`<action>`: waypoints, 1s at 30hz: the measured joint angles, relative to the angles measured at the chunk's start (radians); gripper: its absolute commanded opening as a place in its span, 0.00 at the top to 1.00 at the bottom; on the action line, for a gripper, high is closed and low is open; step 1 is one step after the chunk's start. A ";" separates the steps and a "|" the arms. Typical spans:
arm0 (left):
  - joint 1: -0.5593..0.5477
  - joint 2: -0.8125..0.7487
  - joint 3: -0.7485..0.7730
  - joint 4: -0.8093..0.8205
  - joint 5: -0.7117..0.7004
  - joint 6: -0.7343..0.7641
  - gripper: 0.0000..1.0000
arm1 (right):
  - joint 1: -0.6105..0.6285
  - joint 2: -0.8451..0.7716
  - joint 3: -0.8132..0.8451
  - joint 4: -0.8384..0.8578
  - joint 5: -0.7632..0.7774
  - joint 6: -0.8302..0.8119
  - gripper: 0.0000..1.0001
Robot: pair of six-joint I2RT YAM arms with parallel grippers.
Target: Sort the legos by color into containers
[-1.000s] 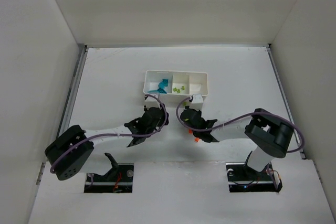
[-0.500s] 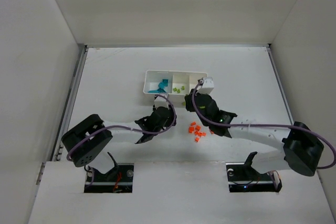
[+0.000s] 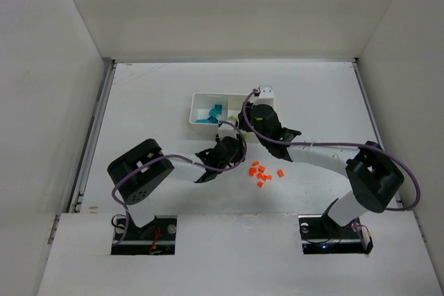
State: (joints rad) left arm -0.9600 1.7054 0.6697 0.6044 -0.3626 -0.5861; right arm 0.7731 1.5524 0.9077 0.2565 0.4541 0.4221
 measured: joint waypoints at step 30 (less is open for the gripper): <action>-0.099 0.301 0.270 0.043 -0.422 -0.017 0.61 | 0.048 -0.473 -0.417 0.061 0.083 0.106 0.55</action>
State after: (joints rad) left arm -1.0592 2.0060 0.9401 0.6479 -0.7849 -0.6029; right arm 0.8215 1.0794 0.4911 0.3176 0.5369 0.5282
